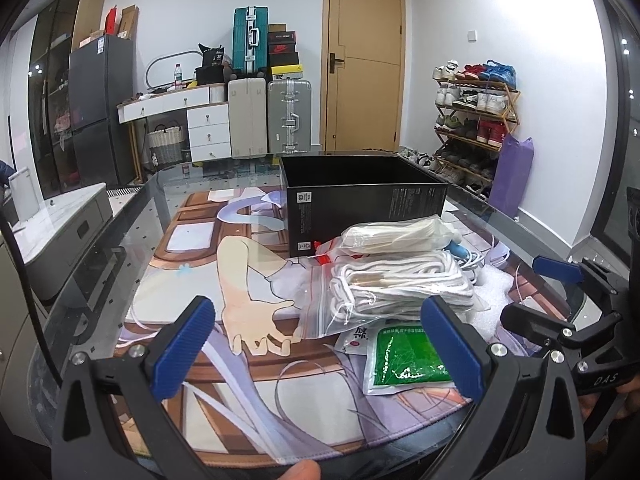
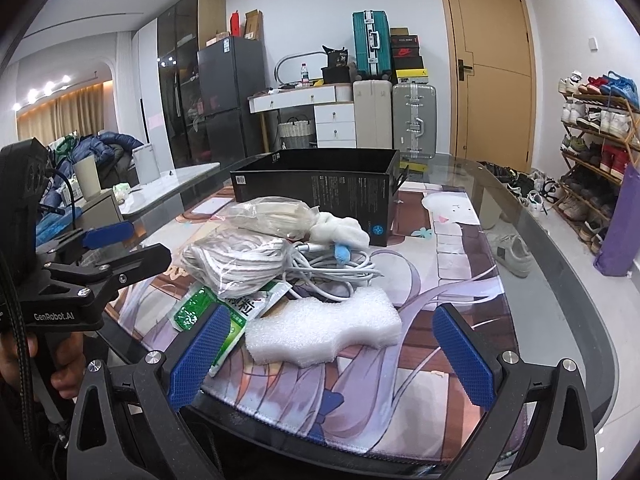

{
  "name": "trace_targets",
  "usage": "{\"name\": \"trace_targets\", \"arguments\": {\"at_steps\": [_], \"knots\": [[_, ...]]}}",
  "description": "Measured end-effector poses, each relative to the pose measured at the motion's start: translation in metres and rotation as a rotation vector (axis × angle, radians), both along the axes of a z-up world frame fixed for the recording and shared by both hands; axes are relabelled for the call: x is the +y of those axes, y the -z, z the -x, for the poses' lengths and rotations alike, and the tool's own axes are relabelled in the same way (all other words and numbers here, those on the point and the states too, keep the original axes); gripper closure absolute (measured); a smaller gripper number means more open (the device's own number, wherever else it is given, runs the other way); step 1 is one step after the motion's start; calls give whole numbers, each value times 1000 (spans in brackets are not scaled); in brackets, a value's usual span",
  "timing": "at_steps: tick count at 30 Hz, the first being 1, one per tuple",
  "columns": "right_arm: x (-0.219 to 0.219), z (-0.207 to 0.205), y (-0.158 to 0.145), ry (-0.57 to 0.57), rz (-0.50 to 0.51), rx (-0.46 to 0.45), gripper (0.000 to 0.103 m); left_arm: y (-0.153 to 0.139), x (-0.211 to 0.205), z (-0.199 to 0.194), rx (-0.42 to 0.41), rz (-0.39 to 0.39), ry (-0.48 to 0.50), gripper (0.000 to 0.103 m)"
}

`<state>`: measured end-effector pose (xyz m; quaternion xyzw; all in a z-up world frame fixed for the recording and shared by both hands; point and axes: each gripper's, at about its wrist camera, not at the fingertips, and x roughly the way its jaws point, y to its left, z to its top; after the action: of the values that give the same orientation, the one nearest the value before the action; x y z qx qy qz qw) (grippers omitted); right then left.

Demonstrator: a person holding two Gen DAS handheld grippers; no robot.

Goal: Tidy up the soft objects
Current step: 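Move both tools toward the pile of items beside the black box, then grasp the green medicine packet with the left tool while the right tool grasps the white foam block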

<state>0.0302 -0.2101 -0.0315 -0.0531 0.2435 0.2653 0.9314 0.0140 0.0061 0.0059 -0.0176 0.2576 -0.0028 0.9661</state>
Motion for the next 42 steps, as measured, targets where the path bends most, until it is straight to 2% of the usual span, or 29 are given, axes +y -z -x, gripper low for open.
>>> {"name": "trace_targets", "arguments": {"at_steps": [7, 12, 17, 27, 32, 35, 36, 37, 42], "knots": [[6, 1, 1, -43, 31, -12, 0, -2, 7, -4, 0, 31, 29, 0], [9, -3, 5, -50, 65, 15, 0, -4, 10, -4, -6, 60, 62, 0], [7, -7, 5, -59, 76, 25, 0, -6, 4, -7, -7, 12, 73, 0], [17, -20, 12, -97, 110, 58, 0, -7, 1, -14, 23, 64, 139, 0], [24, -26, 17, -116, 125, 75, 0, -7, 1, -13, 24, 54, 145, 0], [23, -31, 17, -122, 98, 108, 0, -7, 0, -14, 30, 52, 147, 0], [21, -32, 17, -123, 94, 109, 2, -8, -1, -15, 34, 50, 153, 0], [21, -31, 17, -122, 92, 106, 9, -8, -3, -16, 38, 46, 158, 0], [11, -26, 15, -123, 80, 87, 11, -8, -12, -21, 50, 34, 187, 0]]}}
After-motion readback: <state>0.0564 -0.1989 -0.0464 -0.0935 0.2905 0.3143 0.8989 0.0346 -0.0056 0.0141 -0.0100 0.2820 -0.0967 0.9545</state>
